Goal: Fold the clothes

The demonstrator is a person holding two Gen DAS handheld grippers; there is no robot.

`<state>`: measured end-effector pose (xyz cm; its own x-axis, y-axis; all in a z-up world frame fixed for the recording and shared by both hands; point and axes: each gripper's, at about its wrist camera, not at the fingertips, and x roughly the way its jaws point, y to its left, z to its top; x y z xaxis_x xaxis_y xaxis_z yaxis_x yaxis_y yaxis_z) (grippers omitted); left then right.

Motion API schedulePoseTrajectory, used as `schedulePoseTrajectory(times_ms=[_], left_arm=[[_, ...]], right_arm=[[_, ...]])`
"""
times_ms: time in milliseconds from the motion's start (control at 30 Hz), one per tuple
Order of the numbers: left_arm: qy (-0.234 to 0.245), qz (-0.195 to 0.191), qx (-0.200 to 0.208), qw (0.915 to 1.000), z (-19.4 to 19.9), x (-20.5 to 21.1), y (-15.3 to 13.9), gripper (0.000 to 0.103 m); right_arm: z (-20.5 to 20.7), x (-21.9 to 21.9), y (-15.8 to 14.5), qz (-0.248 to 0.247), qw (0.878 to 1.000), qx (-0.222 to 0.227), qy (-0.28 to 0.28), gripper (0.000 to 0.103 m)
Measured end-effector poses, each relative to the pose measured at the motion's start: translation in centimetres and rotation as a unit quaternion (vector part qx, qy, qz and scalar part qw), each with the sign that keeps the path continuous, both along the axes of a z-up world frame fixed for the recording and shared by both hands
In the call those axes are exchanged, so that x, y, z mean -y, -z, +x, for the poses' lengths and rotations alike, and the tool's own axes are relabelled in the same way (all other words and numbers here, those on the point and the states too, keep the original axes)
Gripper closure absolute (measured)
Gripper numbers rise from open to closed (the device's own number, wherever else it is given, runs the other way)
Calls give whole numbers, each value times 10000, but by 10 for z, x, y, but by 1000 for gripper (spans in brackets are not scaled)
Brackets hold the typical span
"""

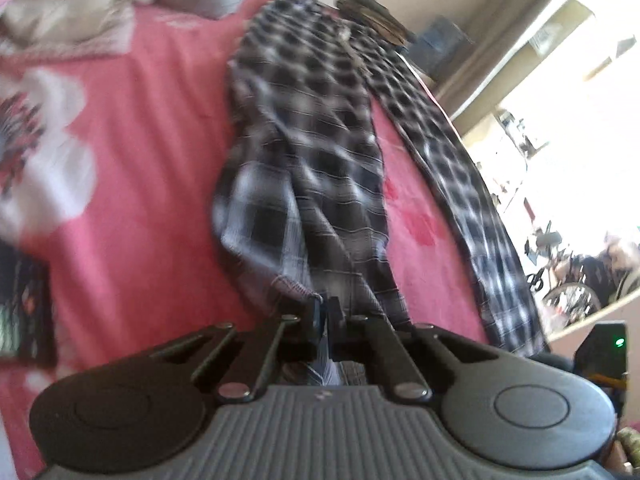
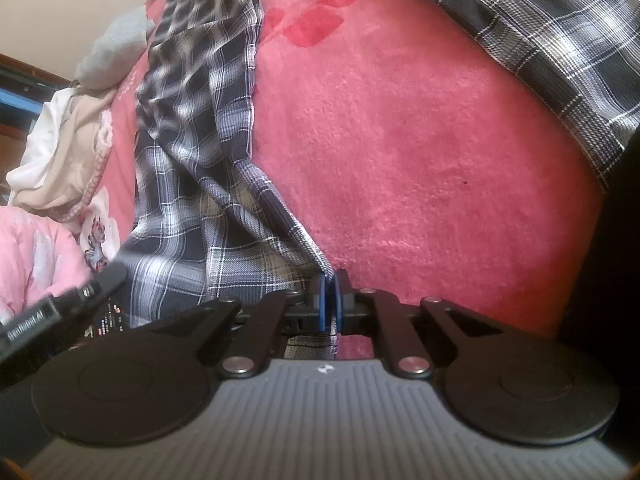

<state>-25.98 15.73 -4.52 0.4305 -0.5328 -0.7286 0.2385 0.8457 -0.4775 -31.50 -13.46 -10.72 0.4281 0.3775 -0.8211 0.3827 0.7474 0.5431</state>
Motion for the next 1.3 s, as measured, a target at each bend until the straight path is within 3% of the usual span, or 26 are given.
schedulePoseTrajectory(times_ms=[100, 167, 333, 467, 500, 567, 633, 733, 800, 967, 1067, 1167, 1300], left_arm=[[208, 143, -12, 9997, 11, 20, 7, 94], [264, 123, -26, 9996, 17, 29, 11, 83], [-205, -918, -374, 9949, 33, 14, 24, 58], [-1126, -1970, -947, 9693, 39, -25, 42, 58], [-1260, -2012, -979, 9665, 39, -31, 43, 58], [-1382, -1895, -921, 9677, 36, -41, 40, 59], [-1342, -1600, -811, 9746, 31, -48, 34, 59], [-1106, -815, -719, 9879, 17, -51, 24, 59], [-895, -481, -810, 9915, 7, -50, 26, 59], [-838, -739, -1268, 9856, -9, -47, 47, 59], [-573, -835, -1169, 9880, -9, -35, 45, 56], [-50, -270, -757, 9968, -12, -10, 35, 47], [554, 557, -468, 9958, -23, 21, 34, 45]], right_arm=[[-1, 0, 0, -9, 10000, 1, 1, 98], [-1, 0, 0, -10, 10000, 3, 2, 98], [-1, 0, 1, -6, 10000, -20, 10, 98], [0, -2, 1, 8, 10000, -33, 21, 98], [0, -2, 2, 12, 10000, -35, 26, 98], [0, -3, 2, 20, 10000, -38, 34, 98], [0, -4, 2, 28, 10000, -41, 43, 98], [0, -4, 2, 45, 10000, -44, 54, 98], [0, -3, 2, 59, 10000, -47, 59, 98], [1, -3, 3, 71, 10000, -39, 51, 98], [1, -3, 3, 76, 10000, -34, 47, 98], [1, -1, 4, 66, 10000, -39, 26, 98], [0, -2, 4, 58, 10000, -41, 23, 98]])
